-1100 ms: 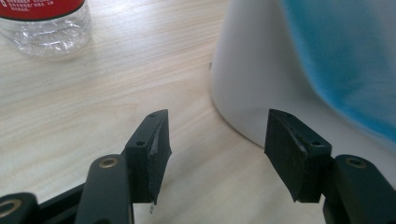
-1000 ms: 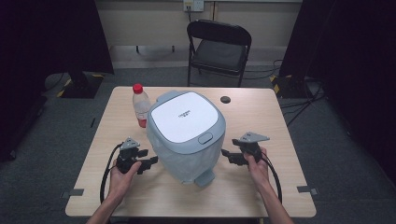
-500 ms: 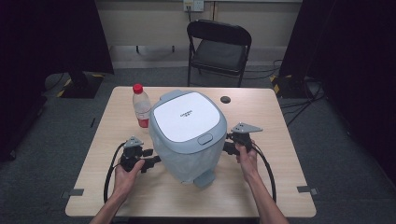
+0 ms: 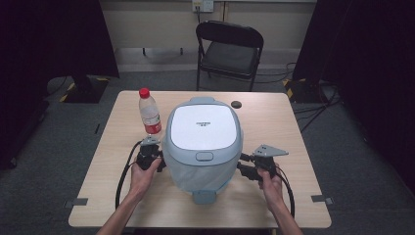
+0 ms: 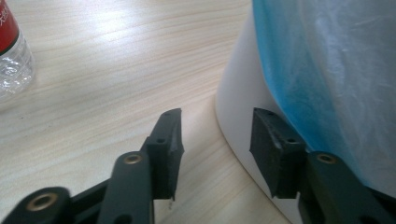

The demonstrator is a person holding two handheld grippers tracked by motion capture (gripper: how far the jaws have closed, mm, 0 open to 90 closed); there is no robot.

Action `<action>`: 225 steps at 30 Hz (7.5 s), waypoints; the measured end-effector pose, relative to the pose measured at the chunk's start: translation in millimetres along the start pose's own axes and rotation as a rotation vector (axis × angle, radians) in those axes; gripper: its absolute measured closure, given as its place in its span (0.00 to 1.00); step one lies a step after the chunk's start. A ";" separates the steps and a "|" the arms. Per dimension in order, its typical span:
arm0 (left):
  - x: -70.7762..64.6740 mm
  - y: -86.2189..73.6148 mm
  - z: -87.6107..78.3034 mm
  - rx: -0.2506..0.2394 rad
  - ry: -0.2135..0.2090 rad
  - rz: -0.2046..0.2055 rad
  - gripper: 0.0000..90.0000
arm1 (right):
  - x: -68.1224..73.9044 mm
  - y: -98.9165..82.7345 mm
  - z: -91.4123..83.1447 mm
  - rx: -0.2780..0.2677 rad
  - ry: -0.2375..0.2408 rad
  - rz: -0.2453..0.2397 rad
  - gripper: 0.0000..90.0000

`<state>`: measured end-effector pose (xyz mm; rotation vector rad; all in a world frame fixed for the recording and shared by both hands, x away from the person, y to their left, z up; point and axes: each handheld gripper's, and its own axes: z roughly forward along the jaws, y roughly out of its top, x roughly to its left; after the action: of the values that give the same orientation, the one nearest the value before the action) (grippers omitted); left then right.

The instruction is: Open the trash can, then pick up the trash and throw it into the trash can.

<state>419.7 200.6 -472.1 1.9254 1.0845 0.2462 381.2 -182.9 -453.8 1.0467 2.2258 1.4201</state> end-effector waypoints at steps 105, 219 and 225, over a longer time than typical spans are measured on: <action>-106.5 97.2 -163.8 -0.397 -0.425 0.261 1.00 | -45.9 -63.0 -30.8 0.240 -0.305 0.046 0.13; 90.8 65.7 -41.4 -0.183 0.160 0.060 0.23 | -45.9 -63.0 -30.8 0.240 -0.305 0.046 0.13; 102.3 68.0 -17.9 -0.127 0.173 0.031 0.20 | -45.8 -63.1 -30.7 0.239 -0.303 0.048 0.13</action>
<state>511.3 274.4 -432.8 1.8344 1.1240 0.4955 368.3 -251.3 -500.5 1.3025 2.1911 0.9504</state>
